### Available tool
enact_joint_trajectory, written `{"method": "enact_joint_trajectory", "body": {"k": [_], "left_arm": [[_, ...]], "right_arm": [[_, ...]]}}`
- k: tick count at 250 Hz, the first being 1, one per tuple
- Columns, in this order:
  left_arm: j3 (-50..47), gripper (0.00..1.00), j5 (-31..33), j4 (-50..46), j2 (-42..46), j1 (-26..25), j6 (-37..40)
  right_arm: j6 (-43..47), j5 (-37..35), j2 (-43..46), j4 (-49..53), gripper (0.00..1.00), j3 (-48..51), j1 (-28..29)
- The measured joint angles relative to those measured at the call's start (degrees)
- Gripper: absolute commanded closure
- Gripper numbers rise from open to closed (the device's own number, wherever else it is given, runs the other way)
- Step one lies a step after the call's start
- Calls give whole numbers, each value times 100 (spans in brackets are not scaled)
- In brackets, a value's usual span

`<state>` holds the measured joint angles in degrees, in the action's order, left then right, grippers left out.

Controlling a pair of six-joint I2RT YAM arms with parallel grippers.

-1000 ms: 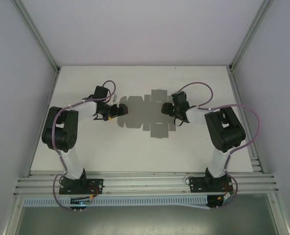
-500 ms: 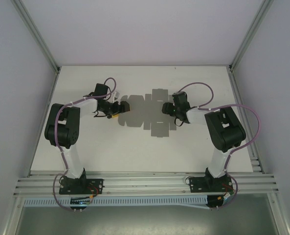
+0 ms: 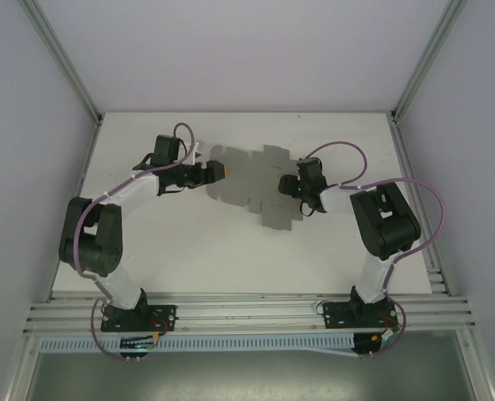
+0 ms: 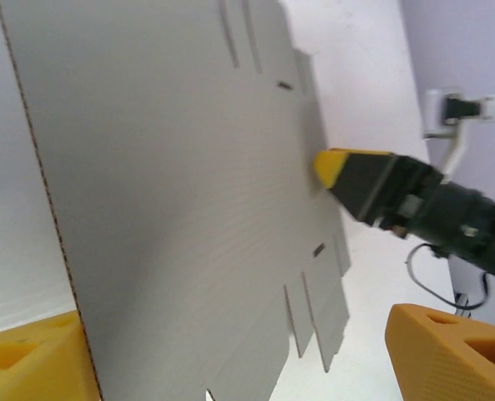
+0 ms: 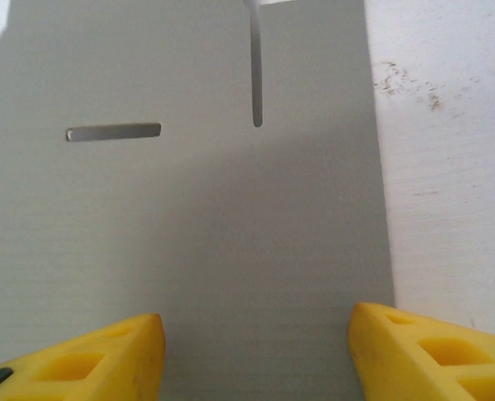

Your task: Assemble paper box

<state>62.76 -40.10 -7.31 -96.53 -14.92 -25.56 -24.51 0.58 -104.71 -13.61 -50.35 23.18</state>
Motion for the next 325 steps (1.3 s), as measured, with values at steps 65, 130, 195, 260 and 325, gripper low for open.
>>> {"method": "enact_joint_trajectory", "body": {"k": [65, 130, 195, 260, 325], "left_arm": [[-363, 48, -13, 352, 190, -42, -105], [-374, 90, 68, 457, 4, -42, -92], [-568, 100, -153, 796, 315, -55, -328], [-981, 100, -146, 1346, 1932, -52, -796], [-1316, 100, -575, 2396, 3045, -52, -1685]], "right_arm": [[17, 256, 9, -251, 38, 98, 2], [59, 468, 210, -433, 32, 343, 4], [-31, 1493, 1679, -184, 23, 1200, -807], [-501, 3383, 3195, -621, 20, 1576, -1989], [-1368, 4614, 3689, -1526, 24, 1574, -2013]]}}
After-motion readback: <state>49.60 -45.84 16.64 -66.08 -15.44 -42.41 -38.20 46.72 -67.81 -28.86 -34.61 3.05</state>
